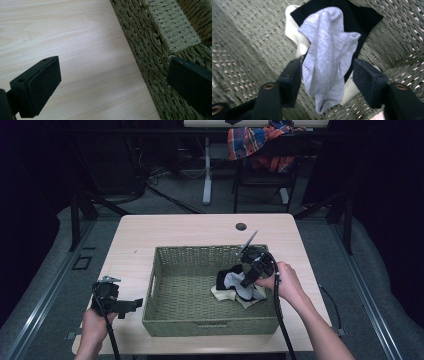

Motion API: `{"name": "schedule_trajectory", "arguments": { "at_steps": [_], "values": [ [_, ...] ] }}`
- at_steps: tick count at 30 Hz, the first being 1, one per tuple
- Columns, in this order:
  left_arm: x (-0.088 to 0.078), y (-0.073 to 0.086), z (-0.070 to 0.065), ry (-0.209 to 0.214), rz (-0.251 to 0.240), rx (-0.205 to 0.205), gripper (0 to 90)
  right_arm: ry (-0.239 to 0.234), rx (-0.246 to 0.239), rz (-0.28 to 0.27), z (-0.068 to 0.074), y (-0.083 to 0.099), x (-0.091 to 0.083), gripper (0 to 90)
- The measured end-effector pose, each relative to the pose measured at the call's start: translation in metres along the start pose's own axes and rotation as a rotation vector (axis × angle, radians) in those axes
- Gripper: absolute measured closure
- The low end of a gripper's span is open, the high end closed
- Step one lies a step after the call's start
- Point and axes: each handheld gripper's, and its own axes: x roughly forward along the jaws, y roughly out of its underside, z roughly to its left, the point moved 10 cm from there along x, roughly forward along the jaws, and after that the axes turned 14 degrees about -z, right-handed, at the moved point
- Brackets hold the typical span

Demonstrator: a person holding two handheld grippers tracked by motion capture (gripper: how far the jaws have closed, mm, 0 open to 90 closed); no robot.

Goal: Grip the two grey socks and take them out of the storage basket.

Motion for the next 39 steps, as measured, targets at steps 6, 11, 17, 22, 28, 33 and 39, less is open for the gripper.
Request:
{"name": "schedule_trajectory", "arguments": {
  "at_steps": [6, 11, 17, 22, 28, 33, 39],
  "values": [
    [0.0, 0.0, 0.0, 0.0, 0.002, 0.001, 0.0, -0.006, -0.013, 0.012, 0.002, 0.001, 0.003, 60.4],
    [0.0, 0.0, 0.0, -0.002, 0.004, 0.001, 0.0, -0.002, -0.022, 0.022, 0.003, 0.002, 0.002, 78.9],
    [0.0, 0.0, 0.0, -0.001, 0.003, 0.0, 0.0, -0.006, -0.02, -0.025, 0.005, -0.005, -0.01, 82.2],
    [0.0, 0.0, 0.0, -0.002, 0.003, -0.001, 0.0, -0.004, -0.032, -0.074, 0.007, -0.013, -0.027, 83.9],
    [0.0, 0.001, 0.001, -0.008, 0.008, -0.005, 0.0, -0.005, -0.032, -0.131, 0.008, -0.021, -0.044, 84.7],
    [0.001, 0.002, 0.001, -0.01, 0.011, -0.002, 0.1, 0.0, -0.014, -0.17, 0.003, -0.023, -0.056, 85.1],
    [0.001, 0.002, 0.001, -0.015, 0.014, 0.002, 0.0, 0.005, -0.01, -0.198, -0.004, -0.024, -0.07, 85.4]
  ]
}}
